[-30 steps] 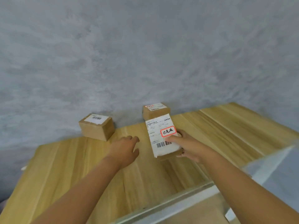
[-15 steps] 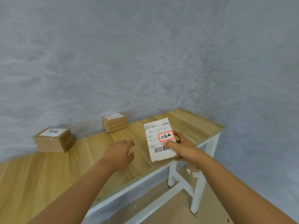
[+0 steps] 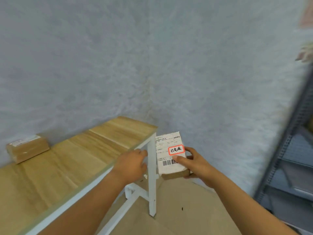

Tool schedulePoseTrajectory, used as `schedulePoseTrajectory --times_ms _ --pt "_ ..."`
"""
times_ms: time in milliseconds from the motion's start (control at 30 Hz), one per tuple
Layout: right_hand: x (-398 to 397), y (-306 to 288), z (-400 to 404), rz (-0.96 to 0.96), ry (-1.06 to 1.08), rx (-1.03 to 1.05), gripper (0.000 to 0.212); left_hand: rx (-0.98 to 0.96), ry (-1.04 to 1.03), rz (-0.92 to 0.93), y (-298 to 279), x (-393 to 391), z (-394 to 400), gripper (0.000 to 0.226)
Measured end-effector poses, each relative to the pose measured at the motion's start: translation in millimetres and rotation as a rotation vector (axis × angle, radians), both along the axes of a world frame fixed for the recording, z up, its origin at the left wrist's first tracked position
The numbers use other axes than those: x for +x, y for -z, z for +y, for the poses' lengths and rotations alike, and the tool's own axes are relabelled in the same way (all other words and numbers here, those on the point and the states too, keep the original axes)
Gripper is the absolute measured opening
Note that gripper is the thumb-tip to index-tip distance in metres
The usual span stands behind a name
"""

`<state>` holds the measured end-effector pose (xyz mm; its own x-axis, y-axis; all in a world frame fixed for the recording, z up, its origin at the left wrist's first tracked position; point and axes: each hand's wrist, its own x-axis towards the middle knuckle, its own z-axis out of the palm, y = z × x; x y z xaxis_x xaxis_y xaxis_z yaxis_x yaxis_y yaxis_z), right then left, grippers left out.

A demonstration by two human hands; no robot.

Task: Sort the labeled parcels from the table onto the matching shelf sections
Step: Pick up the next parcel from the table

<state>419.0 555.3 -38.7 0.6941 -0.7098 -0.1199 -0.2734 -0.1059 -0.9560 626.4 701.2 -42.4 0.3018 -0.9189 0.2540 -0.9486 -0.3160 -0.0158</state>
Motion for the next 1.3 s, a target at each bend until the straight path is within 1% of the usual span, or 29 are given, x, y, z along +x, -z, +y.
schedulePoseTrajectory --times_ms 133,300,400,500,633,700,767,833,1000,1133,1233,1300 --pt "-56 0 -22 -0.037 0.177 0.033 0.069 -0.001 0.174 -0.032 -8 -37 -57 0.042" --pt "-134 -6 -35 -0.027 0.405 0.016 0.084 -0.032 0.395 -0.025 -8 -92 -122 0.044" --pt "-181 -6 -39 -0.057 0.556 0.009 0.089 -0.034 0.54 -0.006 -3 -133 -152 0.044" --pt "-228 0 -36 -0.105 0.68 0.031 0.083 -0.038 0.663 -0.022 3 -176 -174 0.042" --pt "-300 8 -27 -0.139 0.771 0.058 0.075 -0.02 0.774 -0.075 3 -247 -198 0.039" --pt "-343 7 -26 -0.17 0.822 0.073 0.068 -0.027 0.819 -0.118 -2 -290 -209 0.035" --pt "-389 5 -27 -0.168 0.876 0.067 0.062 -0.058 0.852 -0.167 -8 -336 -218 0.031" --pt "-435 5 -30 -0.144 0.907 0.052 0.061 -0.094 0.863 -0.192 -15 -383 -228 0.029" --pt "-543 3 -53 -0.163 0.915 0.077 0.07 -0.111 0.849 -0.178 -21 -495 -254 0.03" --pt "-613 -1 -77 -0.136 0.908 0.068 0.066 -0.127 0.858 -0.16 -22 -566 -272 0.031" --pt "-650 -3 -97 -0.136 0.89 0.075 0.08 -0.108 0.845 -0.175 -23 -600 -292 0.032" --pt "-668 -1 -114 -0.144 0.868 0.081 0.085 -0.094 0.835 -0.189 -23 -614 -311 0.032"
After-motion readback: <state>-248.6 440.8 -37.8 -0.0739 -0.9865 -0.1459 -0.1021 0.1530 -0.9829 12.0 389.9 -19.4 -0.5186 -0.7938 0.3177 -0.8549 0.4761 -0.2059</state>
